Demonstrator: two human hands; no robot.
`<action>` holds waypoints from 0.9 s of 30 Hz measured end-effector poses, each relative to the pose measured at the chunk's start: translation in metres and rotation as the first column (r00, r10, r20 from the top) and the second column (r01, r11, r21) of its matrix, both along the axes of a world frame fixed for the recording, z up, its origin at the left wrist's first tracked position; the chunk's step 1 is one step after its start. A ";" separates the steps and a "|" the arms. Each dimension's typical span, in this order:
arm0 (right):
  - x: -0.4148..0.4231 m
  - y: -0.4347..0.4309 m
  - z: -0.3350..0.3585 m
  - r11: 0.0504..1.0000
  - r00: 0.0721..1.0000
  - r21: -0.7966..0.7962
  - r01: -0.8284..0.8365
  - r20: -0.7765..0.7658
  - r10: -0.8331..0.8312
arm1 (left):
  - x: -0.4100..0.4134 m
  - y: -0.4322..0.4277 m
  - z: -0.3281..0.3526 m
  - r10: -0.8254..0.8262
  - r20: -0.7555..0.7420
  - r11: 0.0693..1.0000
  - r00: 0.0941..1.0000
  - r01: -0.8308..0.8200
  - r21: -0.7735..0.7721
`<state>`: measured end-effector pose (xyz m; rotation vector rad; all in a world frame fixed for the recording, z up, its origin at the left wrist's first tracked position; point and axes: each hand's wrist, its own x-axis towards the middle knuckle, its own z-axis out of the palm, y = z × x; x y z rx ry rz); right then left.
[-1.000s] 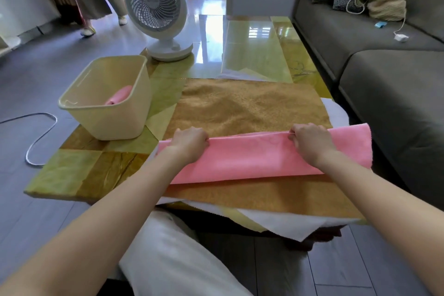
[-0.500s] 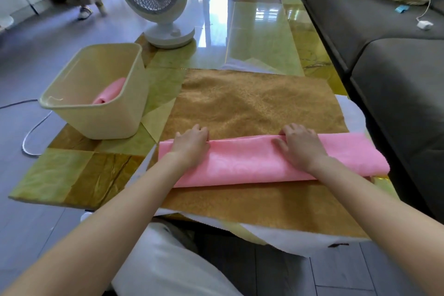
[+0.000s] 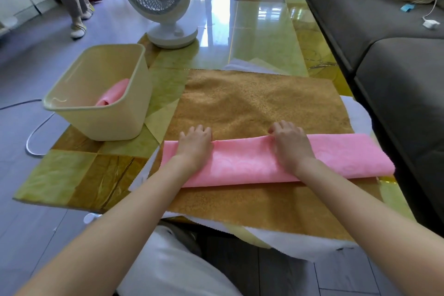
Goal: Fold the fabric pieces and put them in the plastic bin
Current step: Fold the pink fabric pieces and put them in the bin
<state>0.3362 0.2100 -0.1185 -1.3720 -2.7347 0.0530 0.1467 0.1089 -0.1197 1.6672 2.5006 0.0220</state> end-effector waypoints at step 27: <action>-0.063 -0.091 -0.012 0.939 0.969 -0.306 -0.157 0.134 0.205 | -0.015 -0.100 -0.004 0.366 0.400 0.904 0.841 -0.422 0.061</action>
